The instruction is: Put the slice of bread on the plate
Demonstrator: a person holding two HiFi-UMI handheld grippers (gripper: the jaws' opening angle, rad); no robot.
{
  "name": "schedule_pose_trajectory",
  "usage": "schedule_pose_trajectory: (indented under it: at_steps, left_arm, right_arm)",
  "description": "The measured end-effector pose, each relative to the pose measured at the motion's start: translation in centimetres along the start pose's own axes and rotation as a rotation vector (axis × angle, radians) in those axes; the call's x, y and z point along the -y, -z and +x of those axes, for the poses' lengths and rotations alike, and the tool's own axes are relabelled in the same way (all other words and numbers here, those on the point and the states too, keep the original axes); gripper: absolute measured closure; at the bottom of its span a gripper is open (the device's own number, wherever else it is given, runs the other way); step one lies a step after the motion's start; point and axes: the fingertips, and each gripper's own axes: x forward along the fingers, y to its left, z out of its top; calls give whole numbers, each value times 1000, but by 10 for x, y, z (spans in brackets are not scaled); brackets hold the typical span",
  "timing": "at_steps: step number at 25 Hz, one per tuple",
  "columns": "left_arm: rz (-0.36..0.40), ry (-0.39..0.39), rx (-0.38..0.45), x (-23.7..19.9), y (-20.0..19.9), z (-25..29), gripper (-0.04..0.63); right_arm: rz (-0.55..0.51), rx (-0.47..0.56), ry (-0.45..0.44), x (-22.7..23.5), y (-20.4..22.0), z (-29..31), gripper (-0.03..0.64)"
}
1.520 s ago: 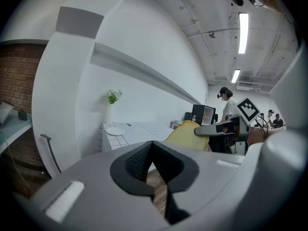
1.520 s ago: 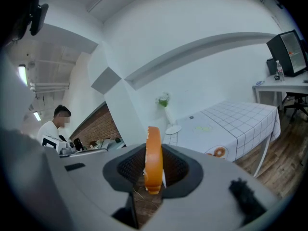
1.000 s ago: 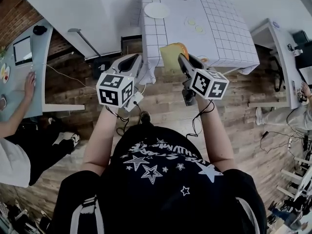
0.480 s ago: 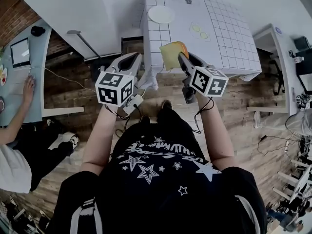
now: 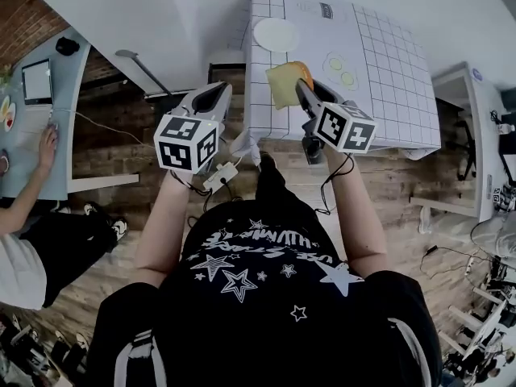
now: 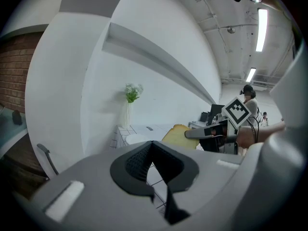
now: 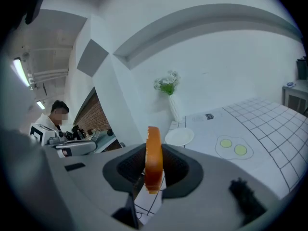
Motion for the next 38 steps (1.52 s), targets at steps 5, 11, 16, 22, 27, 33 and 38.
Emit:
schedule_pose_trajectory:
  at_steps: [5, 11, 16, 22, 27, 33, 38]
  left_arm:
    - [-12, -16, -14, -11, -11, 42, 586]
    - [-15, -36, -17, -22, -28, 92, 586]
    - [-18, -63, -20, -31, -39, 116, 586]
    - [-30, -109, -37, -44, -42, 133, 586]
    - [-39, -151, -42, -56, -44, 144, 586]
    - [-59, -194, -57, -68, -38, 151, 586]
    - [-84, -219, -63, -76, -31, 153, 586]
  right_arm:
    - [-27, -29, -22, 30, -19, 32, 518]
    - [-91, -46, -41, 69, -48, 66, 518]
    - [-302, -34, -83, 78, -77, 95, 518]
    - [-580, -35, -132, 79, -95, 138, 518]
    - [-865, -41, -174, 77, -93, 176, 518]
    - [-1159, -62, -195, 78, -72, 210, 518]
    - [-1280, -77, -273, 70, -46, 218, 518]
